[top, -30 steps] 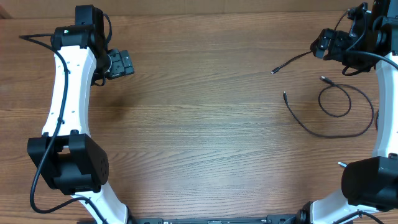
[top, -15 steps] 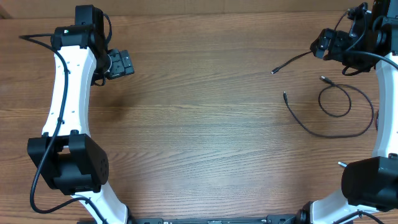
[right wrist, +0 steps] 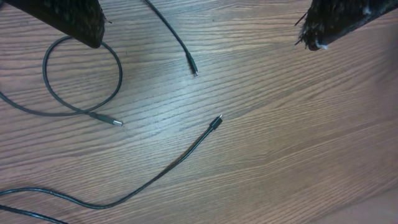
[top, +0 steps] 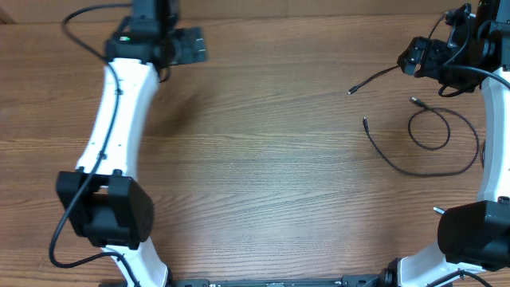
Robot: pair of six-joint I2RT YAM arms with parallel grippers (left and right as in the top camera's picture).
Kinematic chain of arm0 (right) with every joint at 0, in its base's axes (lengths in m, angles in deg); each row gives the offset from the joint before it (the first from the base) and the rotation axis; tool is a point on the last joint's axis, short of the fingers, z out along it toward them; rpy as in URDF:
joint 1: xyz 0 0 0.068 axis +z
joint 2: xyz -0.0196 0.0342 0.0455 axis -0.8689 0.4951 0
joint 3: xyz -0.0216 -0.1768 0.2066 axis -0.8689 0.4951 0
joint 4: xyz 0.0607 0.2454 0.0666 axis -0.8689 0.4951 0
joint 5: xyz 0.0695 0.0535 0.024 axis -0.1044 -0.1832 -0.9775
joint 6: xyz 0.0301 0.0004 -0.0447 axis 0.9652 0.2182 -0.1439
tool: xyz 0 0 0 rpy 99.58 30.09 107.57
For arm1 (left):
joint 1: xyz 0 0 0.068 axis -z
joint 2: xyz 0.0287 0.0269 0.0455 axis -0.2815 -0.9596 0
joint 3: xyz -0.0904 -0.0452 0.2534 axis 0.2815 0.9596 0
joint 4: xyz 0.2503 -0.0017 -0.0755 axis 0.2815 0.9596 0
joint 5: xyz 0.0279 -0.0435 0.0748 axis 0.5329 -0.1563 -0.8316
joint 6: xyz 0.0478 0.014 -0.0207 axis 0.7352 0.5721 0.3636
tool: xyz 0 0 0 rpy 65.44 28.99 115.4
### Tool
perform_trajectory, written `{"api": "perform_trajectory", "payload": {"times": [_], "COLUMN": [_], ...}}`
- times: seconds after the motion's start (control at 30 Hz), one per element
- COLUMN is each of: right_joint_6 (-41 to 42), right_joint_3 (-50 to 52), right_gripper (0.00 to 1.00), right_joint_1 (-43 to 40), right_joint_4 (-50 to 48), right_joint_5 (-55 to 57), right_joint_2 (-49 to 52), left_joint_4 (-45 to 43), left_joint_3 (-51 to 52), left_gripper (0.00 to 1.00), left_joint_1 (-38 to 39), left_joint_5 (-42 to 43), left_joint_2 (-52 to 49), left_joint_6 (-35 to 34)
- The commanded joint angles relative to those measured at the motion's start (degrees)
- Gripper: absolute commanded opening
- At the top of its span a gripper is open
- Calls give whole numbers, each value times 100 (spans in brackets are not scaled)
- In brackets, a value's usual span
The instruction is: Untangle cables
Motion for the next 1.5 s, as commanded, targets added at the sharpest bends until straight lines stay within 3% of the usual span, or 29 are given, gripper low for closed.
{"api": "perform_trajectory", "payload": {"times": [0.0, 0.4, 0.5, 0.7, 1.13, 1.3, 1.47], "right_joint_6": [-9, -9, -9, -9, -9, -9, -9], "right_joint_3": [13, 13, 13, 13, 13, 13, 13], "right_gripper": [100, 100, 100, 100, 100, 100, 100], "right_joint_1": [11, 11, 11, 11, 11, 11, 11], "right_joint_4": [-26, -26, -26, -26, -26, -26, -26], "right_joint_5": [55, 55, 55, 55, 55, 55, 55], "right_joint_2": [-13, -13, -13, -13, -13, -13, -13], "left_joint_4": [-553, -890, -1292, -3069, -6697, -7368, -7383], "left_joint_3": [-63, -48, 345, 2702, 7770, 9001, 9770], "left_gripper": [100, 99, 100, 100, 100, 100, 100], "left_joint_1": [437, 780, 780, 778, 363, -92, -455], "left_joint_5": [87, 61, 68, 66, 48, 37, 39], "left_joint_2": [363, 1613, 2065, 3580, 6430, 7359, 8236], "left_joint_6": [494, 466, 463, 437, -697, -866, -863]}}
